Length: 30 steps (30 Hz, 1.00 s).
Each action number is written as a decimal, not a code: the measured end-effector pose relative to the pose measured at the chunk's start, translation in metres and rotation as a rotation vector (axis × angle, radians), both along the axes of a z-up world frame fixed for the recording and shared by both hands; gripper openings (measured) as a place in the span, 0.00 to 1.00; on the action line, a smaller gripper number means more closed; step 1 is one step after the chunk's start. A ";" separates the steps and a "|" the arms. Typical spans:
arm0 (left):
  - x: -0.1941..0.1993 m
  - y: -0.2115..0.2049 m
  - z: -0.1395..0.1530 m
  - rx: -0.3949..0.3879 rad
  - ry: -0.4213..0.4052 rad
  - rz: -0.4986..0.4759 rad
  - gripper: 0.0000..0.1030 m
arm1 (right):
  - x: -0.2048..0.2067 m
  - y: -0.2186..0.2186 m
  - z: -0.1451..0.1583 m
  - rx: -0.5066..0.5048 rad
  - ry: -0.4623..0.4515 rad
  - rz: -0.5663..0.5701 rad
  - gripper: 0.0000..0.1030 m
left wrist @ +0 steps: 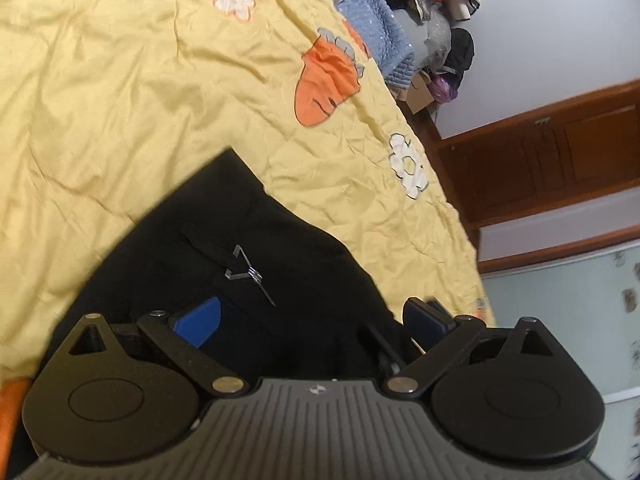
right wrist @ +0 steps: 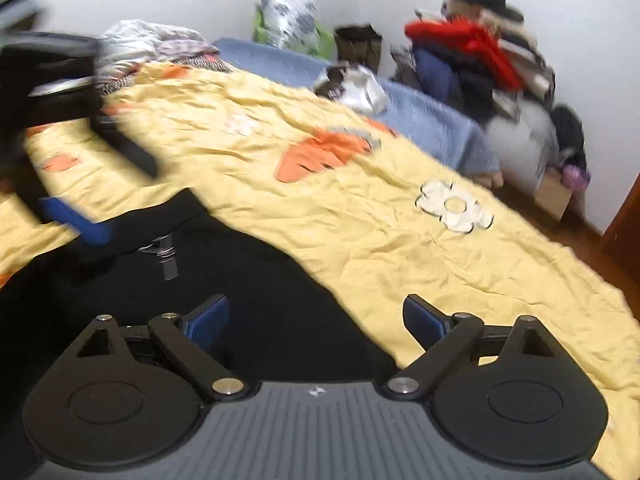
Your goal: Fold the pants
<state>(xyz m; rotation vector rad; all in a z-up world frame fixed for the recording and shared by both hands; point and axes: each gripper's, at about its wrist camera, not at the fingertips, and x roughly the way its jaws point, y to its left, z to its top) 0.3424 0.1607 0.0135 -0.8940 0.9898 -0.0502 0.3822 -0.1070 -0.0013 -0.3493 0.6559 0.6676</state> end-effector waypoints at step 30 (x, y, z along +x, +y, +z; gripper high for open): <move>-0.074 -0.016 0.003 0.102 -0.088 -0.150 0.08 | -0.227 0.029 -0.017 -0.322 -0.557 0.267 0.06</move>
